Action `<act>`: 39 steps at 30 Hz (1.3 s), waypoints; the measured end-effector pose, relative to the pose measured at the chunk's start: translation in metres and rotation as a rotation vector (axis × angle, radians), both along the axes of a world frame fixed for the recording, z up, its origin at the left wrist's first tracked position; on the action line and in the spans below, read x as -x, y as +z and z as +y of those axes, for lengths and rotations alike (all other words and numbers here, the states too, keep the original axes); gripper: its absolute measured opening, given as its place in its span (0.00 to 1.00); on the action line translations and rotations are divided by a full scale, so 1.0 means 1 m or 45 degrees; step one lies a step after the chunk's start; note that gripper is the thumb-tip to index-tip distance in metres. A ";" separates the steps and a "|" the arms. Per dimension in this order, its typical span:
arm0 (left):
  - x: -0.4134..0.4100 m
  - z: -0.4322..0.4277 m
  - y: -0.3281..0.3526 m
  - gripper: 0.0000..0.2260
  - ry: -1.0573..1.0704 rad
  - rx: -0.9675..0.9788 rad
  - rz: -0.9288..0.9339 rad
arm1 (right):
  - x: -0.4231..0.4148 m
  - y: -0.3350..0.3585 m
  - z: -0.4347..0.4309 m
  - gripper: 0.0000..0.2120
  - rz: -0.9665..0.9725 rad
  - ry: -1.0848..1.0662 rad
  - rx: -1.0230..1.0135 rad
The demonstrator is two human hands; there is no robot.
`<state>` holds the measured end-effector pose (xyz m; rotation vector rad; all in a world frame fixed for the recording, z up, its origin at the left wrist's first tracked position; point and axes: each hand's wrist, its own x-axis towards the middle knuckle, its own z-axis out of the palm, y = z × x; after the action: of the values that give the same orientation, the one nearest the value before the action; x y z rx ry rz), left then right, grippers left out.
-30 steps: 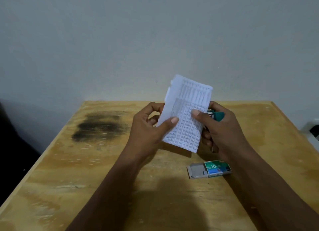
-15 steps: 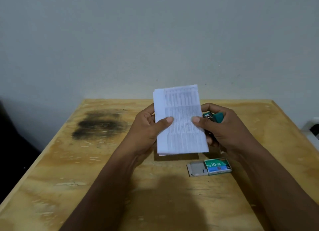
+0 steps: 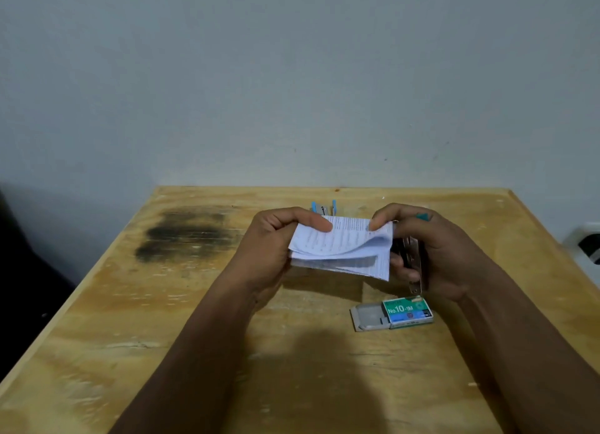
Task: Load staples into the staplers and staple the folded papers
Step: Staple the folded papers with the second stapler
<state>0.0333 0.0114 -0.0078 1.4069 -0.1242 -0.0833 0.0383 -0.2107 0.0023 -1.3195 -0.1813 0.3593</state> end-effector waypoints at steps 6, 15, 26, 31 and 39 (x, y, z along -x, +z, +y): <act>-0.004 0.003 -0.002 0.21 0.049 0.072 0.011 | 0.006 0.003 0.007 0.09 -0.192 -0.127 0.277; -0.003 -0.017 -0.010 0.21 0.134 0.153 0.111 | 0.004 -0.004 0.022 0.09 -0.414 -0.525 0.282; -0.002 -0.004 -0.004 0.21 0.166 0.033 0.008 | 0.004 -0.004 0.021 0.10 -0.436 -0.395 0.473; -0.001 -0.021 -0.015 0.11 0.136 -0.061 0.056 | 0.005 -0.005 0.028 0.10 -0.455 -0.499 0.477; 0.003 -0.016 -0.013 0.12 -0.067 -0.271 -0.133 | 0.004 -0.004 0.028 0.13 -0.456 -0.585 0.559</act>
<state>0.0299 -0.0047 -0.0204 1.6215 -0.2450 -0.0684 0.0338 -0.1825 -0.0015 -1.8040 -0.0940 -0.2474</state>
